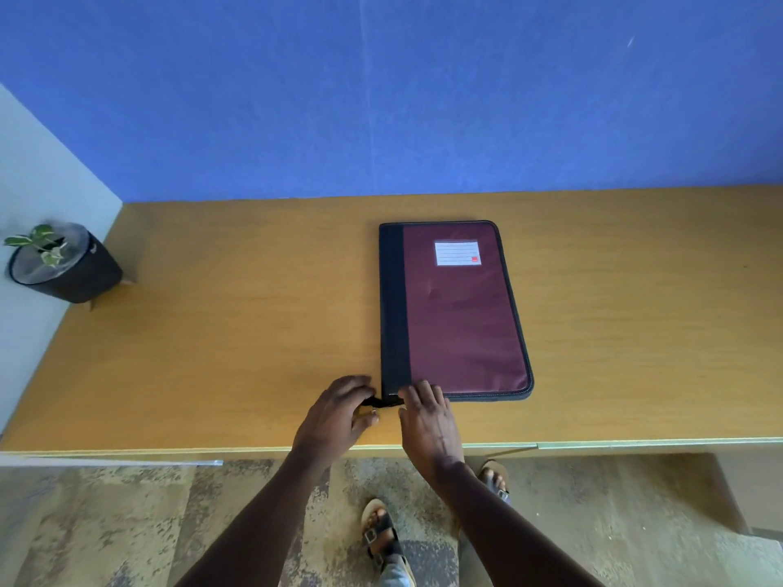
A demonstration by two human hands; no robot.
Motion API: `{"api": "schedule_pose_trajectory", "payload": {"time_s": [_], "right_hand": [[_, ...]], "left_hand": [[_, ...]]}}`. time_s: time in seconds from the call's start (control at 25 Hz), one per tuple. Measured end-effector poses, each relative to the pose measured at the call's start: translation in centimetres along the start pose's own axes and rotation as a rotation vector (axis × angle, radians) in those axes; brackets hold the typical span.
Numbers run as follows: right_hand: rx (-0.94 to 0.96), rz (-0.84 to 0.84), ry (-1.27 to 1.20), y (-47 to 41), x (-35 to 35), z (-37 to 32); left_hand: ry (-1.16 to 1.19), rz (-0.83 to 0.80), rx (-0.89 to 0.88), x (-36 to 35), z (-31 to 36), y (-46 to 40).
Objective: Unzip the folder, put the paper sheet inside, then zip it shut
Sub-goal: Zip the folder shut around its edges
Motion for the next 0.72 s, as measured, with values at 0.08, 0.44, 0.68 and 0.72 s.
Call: {"api": "schedule_pose_trajectory", "payload": {"time_s": [0.08,0.44,0.68,0.72], "right_hand": [[0.049,-0.053,-0.03,0.0,-0.9,-1.1],[-0.085,-0.088,-0.162,0.0,-1.6,-3.0],[-0.156,-0.058,-0.165,-0.2,-1.6,-3.5],[-0.155,-0.049,-0.156,-0.2,-1.6,-3.4]], "left_hand": [[-0.016,0.009,-0.004,0.4,-0.4,0.4],[0.02,0.005,0.008,0.9,-0.7,0.4],[0.087,-0.033,0.018,0.7,-1.1,0.0],[0.103,-0.041,0.02,0.7,-1.1,-0.1]]}}
Point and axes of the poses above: each hand's wrist, its own y-axis away from the middle knuckle, its own x-axis out of the back of the hand, z = x × y, the point moved 6 cm from there along -y, towards the middle knuckle, and after that the axes turned 15 degrees about -z, right-handed, at the moved point
